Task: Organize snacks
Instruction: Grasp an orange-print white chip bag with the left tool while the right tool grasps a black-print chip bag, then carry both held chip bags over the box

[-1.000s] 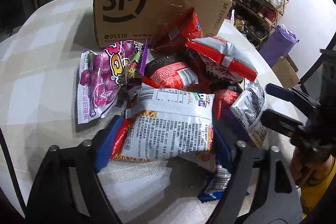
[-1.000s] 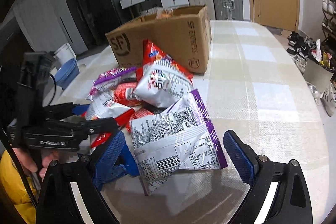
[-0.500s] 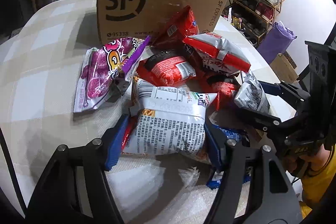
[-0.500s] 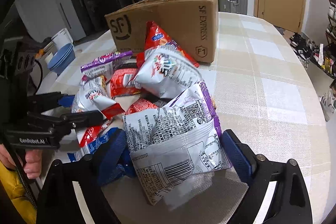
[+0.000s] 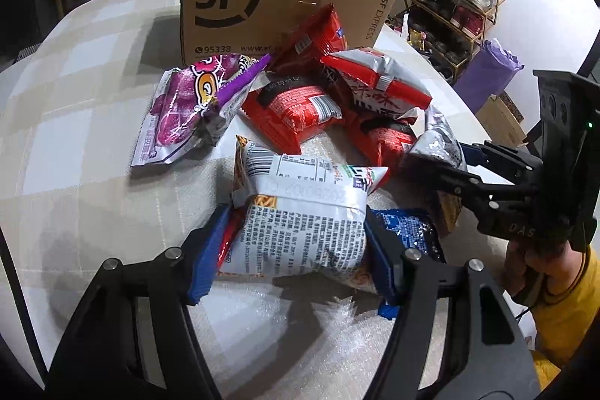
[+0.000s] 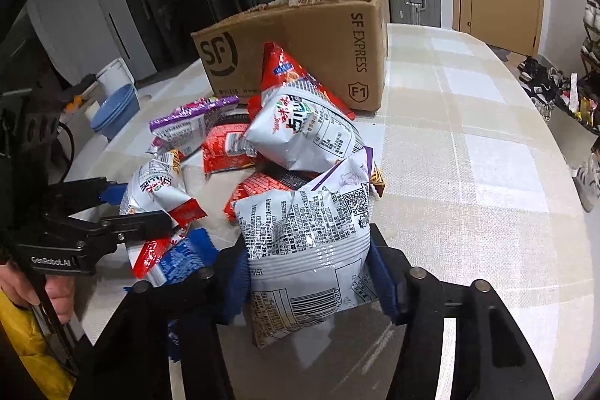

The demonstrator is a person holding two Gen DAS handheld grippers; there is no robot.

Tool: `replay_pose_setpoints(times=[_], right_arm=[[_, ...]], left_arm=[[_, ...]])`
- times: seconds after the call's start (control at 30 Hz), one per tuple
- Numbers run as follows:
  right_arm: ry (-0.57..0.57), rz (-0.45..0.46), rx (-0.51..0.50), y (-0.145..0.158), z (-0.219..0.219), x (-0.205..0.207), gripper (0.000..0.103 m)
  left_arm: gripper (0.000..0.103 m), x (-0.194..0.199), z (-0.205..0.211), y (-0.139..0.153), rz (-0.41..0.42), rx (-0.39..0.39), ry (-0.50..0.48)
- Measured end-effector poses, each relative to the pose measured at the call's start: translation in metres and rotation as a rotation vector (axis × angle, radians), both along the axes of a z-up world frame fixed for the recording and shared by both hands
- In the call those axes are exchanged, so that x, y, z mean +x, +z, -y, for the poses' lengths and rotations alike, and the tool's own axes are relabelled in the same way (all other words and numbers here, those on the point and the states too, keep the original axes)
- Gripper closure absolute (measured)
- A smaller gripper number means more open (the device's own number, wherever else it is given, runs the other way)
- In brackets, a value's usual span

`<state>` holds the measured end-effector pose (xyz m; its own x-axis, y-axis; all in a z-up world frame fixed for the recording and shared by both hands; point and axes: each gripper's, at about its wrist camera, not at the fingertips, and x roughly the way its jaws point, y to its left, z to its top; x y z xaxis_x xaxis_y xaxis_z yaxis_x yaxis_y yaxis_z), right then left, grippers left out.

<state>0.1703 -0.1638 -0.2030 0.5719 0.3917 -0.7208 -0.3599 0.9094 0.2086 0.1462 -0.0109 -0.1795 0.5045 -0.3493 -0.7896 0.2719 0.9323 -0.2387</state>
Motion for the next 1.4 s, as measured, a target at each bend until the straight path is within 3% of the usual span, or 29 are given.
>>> replay_pose_setpoints(times=[0.3,0.73,1.4], right_arm=[[-0.022,0.041,0.063,0.018,0.009,-0.020,0.049],[0.000,0.100,0.247,0.059,0.017,-0.050,0.049],[0.037,0.137,0.287,0.080,0.008,-0.064,0.049]], left_arm=[[0.039,-0.017,-0.019,0.011,0.025,-0.016,0.014],[0.039,-0.055,-0.032,0.046,0.089,-0.025,0.038],[0.039,-0.071,-0.033,0.066,0.104,-0.023,0.035]])
